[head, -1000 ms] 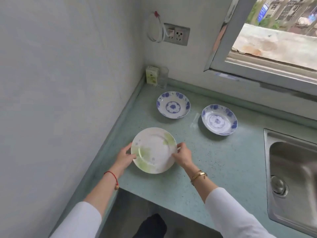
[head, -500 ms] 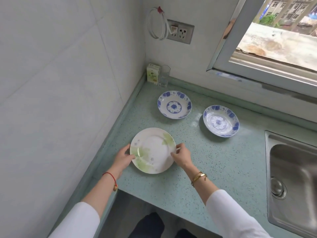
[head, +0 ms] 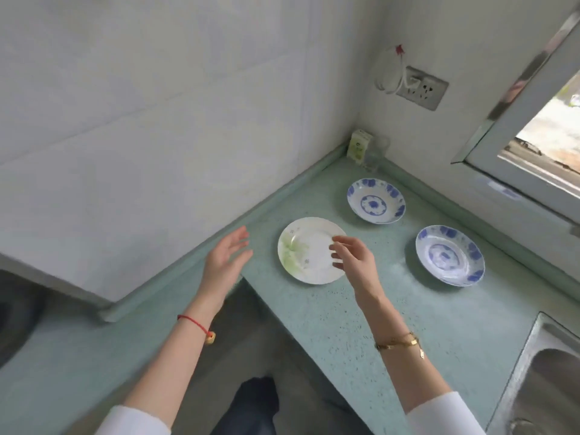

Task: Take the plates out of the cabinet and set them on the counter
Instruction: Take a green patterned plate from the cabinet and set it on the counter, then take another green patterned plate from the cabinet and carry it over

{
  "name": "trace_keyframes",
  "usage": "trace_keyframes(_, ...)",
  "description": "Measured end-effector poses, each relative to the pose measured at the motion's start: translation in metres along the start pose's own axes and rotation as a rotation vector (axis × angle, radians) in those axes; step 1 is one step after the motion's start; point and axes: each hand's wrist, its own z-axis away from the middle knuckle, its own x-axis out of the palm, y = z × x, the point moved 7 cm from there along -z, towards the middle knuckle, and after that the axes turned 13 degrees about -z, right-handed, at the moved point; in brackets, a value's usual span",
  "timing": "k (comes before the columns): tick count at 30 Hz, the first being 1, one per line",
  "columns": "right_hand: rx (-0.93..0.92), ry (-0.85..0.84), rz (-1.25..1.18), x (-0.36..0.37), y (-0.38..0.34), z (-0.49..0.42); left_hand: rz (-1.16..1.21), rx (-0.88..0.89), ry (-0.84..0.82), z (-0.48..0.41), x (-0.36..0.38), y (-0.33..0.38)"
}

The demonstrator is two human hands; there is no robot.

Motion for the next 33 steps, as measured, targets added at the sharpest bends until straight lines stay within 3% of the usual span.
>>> trace_keyframes(8, -0.019, -0.452, -0.009, 0.057, 0.010, 0.126, 0.198, -0.007, 0.407, 0.211, -0.068, -0.023)
trace_keyframes(19, 0.033, -1.052, 0.127, 0.168, 0.055, 0.357, 0.304, -0.162, 1.007, 0.515, -0.145, -0.081)
trace_keyframes(27, 0.129, -1.405, 0.233, 0.219, 0.136, 0.566, 0.340, -0.329, 1.400, 0.735, -0.173, -0.144)
trace_keyframes(33, 0.217, -1.577, 0.280, 0.245, 0.209, 0.738, 0.319, -0.434, 1.625, 0.907, -0.195, -0.191)
